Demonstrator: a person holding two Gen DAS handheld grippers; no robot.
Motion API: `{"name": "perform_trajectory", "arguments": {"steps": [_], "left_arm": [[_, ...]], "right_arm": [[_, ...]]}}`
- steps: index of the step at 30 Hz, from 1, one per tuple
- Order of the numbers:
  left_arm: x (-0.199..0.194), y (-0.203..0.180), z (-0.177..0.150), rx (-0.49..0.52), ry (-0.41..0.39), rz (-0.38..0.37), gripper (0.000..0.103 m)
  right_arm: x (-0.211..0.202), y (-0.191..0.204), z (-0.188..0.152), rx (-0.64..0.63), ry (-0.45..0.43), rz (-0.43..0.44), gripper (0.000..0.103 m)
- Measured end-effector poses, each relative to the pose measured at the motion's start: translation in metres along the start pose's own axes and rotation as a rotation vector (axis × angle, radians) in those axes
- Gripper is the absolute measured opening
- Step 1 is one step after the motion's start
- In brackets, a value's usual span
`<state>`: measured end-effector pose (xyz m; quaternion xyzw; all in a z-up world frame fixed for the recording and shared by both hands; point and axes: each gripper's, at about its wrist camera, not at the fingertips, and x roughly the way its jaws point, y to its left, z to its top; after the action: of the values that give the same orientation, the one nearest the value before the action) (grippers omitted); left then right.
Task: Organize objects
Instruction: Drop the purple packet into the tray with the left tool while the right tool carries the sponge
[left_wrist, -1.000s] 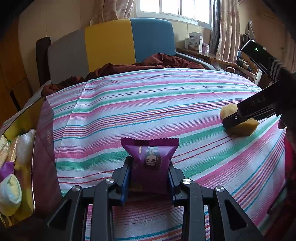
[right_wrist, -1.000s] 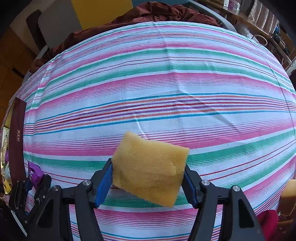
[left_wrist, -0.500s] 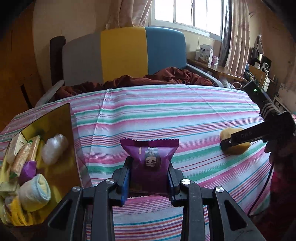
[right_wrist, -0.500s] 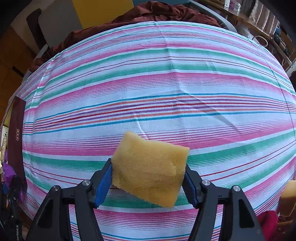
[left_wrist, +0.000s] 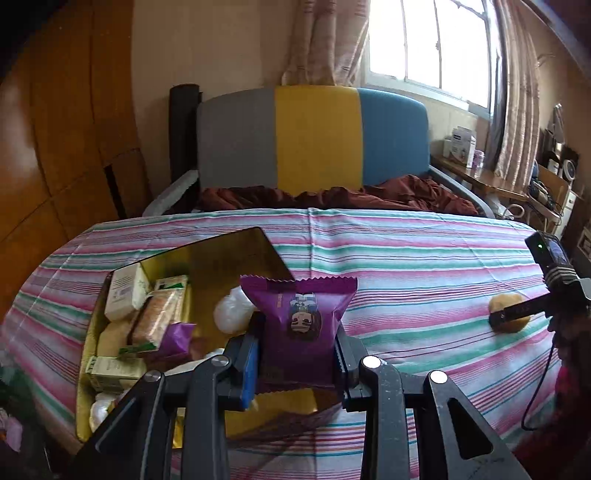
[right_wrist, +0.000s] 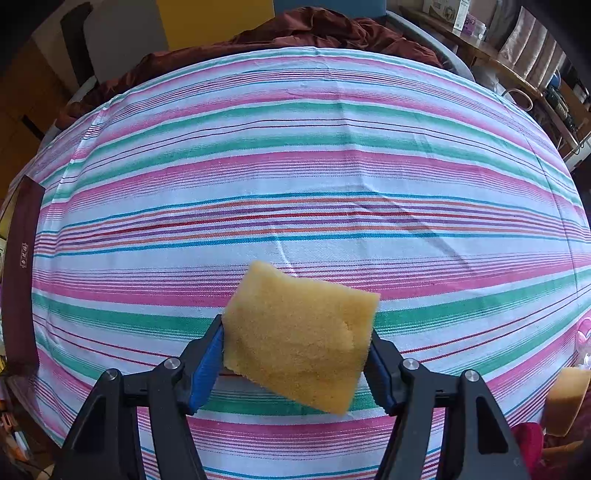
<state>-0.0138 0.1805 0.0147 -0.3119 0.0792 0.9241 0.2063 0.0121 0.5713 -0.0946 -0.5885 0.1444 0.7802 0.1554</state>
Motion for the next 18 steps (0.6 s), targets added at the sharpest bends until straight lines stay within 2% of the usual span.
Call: {"name": "perform_trajectory", "arguments": {"steps": [6,9,13,18], "left_arm": [[-0.001,0.048,-0.008,-0.077,0.009,0.063,0.033],[-0.001,0.065,-0.013,-0.100,0.014,0.084,0.033],[0.003,0.090,-0.018,-0.167,0.046,0.074,0.033],[0.008,0.130,-0.023,-0.305,0.087,0.045,0.033]], "right_arm": [[-0.003,-0.008,-0.003,-0.024,-0.010,-0.046,0.067],[-0.005,0.011,-0.004,-0.051,-0.013,-0.068,0.065],[-0.024,0.054,-0.005,-0.120,-0.067,0.008,0.065],[-0.075,0.129,-0.016,-0.267,-0.175,0.171,0.065]]}}
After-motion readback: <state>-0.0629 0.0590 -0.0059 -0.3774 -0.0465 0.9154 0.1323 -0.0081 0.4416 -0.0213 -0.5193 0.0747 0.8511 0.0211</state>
